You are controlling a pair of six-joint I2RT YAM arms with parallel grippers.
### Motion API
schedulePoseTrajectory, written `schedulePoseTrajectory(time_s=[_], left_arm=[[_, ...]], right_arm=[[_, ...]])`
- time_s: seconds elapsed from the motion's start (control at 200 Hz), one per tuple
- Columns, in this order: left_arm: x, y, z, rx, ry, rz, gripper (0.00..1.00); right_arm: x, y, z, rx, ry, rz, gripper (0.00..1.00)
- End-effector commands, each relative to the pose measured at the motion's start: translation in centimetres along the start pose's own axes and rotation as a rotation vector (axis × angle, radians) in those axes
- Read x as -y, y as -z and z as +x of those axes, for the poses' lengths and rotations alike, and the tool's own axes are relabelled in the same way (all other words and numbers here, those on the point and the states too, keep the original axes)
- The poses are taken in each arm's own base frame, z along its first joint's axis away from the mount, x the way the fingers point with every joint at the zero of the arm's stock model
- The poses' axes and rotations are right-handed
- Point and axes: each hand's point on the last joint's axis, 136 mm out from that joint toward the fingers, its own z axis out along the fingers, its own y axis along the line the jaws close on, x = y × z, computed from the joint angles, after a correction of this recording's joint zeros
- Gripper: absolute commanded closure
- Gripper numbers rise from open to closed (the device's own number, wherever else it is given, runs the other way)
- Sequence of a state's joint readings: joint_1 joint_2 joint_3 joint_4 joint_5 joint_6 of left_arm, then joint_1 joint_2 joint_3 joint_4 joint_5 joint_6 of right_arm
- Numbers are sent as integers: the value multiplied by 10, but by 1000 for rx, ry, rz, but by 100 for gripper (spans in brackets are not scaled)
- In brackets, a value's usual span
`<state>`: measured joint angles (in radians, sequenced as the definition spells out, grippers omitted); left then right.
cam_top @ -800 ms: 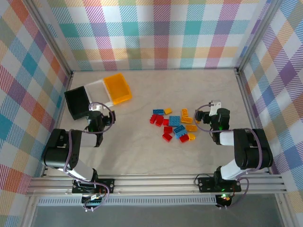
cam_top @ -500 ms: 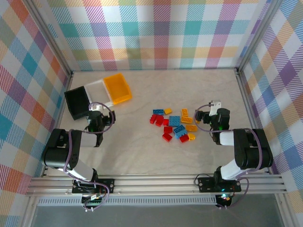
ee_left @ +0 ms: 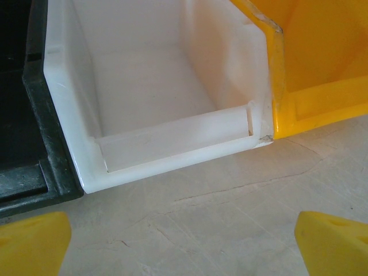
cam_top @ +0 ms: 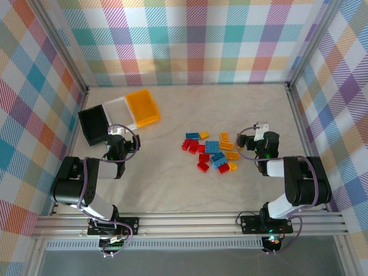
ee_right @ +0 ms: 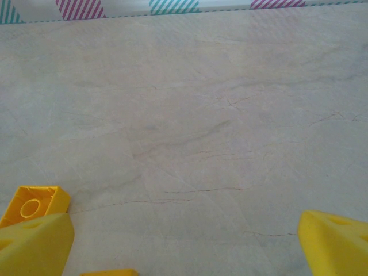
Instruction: Sort the legos into containers by color
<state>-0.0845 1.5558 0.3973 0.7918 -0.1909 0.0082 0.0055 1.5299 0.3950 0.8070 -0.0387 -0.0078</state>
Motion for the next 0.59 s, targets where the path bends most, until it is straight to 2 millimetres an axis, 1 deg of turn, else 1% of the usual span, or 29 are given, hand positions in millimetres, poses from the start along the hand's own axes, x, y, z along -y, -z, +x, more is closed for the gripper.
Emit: schedulePoseTrajectory(time_s=[0.0,0.24,0.345,0.475,0.525,0.54,0.59], left_arm=[[5,-2,-11,33,-5,21,0],[6,-2,-12,36,-4,21,0],[5,-2,-11,34,-4,21,0],[5,-2,-12,36,-3,19,0],[1,-1,-16,38,5,-5,0],[0,-1,-17,36,8,-14,0],[-4,1,-24,30,14,-42,0]], right_arm=[[-1,-3,-11,28,-11,-18,0],[-1,-2,-13,32,-11,-15,0],[3,2,-23,21,-24,11,0],[3,6,-26,6,-29,17,0],[3,9,-31,14,-35,22,0],[4,9,-26,-13,-40,25,0],[6,10,-25,-40,-68,40,0]])
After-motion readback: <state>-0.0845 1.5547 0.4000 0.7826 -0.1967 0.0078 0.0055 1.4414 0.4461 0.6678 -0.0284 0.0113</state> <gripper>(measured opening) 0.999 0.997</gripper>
